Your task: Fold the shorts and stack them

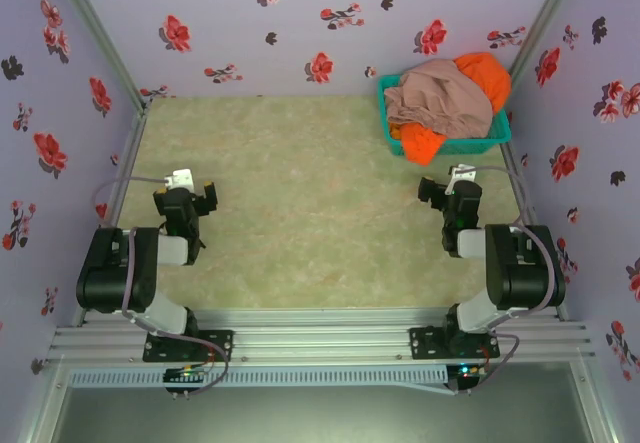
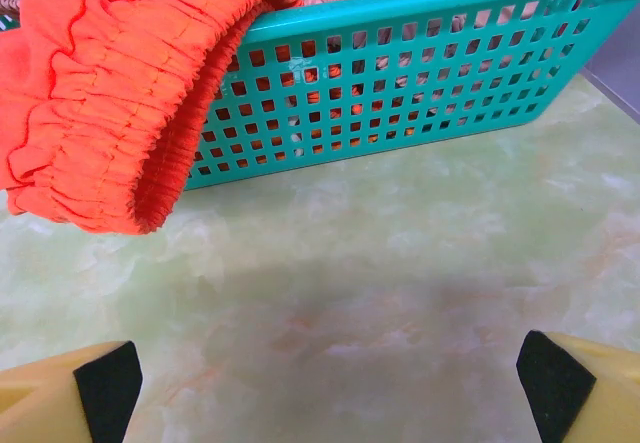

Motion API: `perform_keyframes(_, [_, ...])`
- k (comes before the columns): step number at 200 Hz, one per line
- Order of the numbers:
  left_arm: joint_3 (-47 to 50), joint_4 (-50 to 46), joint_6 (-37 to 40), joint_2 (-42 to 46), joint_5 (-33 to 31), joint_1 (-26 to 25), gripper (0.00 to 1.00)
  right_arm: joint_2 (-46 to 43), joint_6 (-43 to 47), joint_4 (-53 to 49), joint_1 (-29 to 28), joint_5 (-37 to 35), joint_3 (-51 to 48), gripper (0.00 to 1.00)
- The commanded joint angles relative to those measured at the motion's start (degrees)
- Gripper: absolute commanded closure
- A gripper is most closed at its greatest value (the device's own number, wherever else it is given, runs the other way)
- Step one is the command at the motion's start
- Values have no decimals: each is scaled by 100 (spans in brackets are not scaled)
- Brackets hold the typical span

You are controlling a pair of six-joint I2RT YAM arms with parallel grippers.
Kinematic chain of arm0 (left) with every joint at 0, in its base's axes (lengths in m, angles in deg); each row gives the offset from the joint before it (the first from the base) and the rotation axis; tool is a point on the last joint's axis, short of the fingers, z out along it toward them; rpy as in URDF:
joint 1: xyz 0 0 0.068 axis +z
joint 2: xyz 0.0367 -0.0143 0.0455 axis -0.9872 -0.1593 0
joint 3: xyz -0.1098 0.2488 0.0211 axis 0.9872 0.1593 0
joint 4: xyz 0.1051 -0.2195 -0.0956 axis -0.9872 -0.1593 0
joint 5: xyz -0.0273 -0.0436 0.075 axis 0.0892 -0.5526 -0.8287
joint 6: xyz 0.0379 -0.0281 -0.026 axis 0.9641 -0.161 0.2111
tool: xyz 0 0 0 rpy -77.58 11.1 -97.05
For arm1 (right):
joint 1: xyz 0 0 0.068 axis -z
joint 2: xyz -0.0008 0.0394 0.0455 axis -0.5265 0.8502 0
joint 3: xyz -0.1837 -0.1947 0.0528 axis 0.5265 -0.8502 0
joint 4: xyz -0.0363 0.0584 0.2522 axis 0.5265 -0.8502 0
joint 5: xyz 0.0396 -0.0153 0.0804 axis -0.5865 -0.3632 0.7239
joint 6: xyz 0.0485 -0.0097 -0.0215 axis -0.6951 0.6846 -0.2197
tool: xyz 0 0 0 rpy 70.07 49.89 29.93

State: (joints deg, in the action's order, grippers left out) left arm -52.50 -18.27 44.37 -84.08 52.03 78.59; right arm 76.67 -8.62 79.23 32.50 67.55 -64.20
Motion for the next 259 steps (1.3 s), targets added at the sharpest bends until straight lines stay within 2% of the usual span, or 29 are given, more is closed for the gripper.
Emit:
perform_keyframes(1, [-65, 112, -4, -1, -33, 13, 1, 34, -1, 21, -29, -34, -1, 1])
perform_keyframes(197, [-74, 78, -13, 41, -44, 22, 1, -34, -15, -42, -21, -79, 15, 1])
perform_keyframes(214, [-82, -350, -13, 529, -43, 20, 1, -525, 36, -731, -72, -105, 174, 1])
perform_keyframes(233, [-68, -1118, -56, 1539, -108, 15, 1, -1348, 32, -1570, -176, -337, 291, 1])
perform_keyframes(259, [-425, -2896, -813, 3029, -137, 17, 1, -2377, -199, -2966, -244, -345, 810, 1])
